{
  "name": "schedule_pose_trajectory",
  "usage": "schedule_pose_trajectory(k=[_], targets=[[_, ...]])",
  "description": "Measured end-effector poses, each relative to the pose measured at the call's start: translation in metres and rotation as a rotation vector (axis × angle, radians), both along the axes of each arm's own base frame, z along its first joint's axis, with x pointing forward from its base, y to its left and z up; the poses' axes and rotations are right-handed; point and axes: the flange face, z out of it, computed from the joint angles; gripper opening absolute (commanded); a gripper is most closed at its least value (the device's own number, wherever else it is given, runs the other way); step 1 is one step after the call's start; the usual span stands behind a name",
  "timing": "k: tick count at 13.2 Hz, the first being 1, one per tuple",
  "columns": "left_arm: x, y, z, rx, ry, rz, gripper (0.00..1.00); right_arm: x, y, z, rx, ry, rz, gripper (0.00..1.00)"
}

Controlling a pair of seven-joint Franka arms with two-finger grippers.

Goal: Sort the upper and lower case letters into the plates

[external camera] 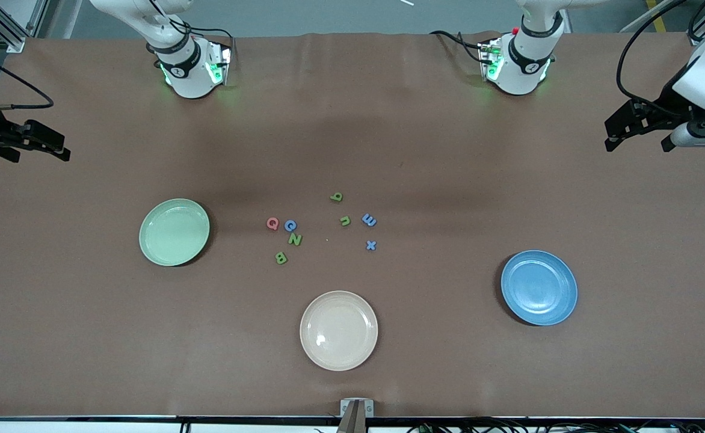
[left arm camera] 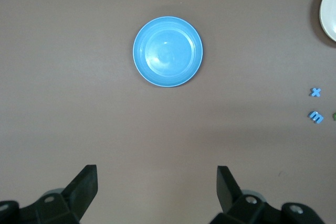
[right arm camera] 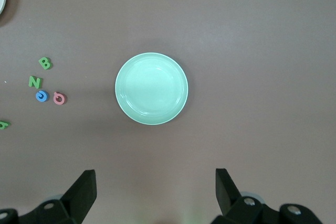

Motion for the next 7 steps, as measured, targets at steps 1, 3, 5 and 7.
schedule_pose_trajectory(k=[1,3,5,7], targets=[[0.0000,0.0000,0.0000,0.000,0.000,0.004,1.00,0.0000,0.0000,0.0000,0.000,0.000,0.000,1.00],[0.0000,0.0001,0.0003,-0.001,0.000,0.010,1.00,0.0000,0.0001,0.0001,0.001,0.000,-0.001,1.00],[0.0002,0.0001,0.0003,-0.001,0.000,0.010,1.00,0.0001,0.0008,0.0001,0.010,-0.001,-0.002,1.00],[0.0019,-0.0011,-0.0039,-0.001,0.011,0.007,1.00,-0.0001,0.0012,0.0004,0.014,-0.002,-0.003,1.00]])
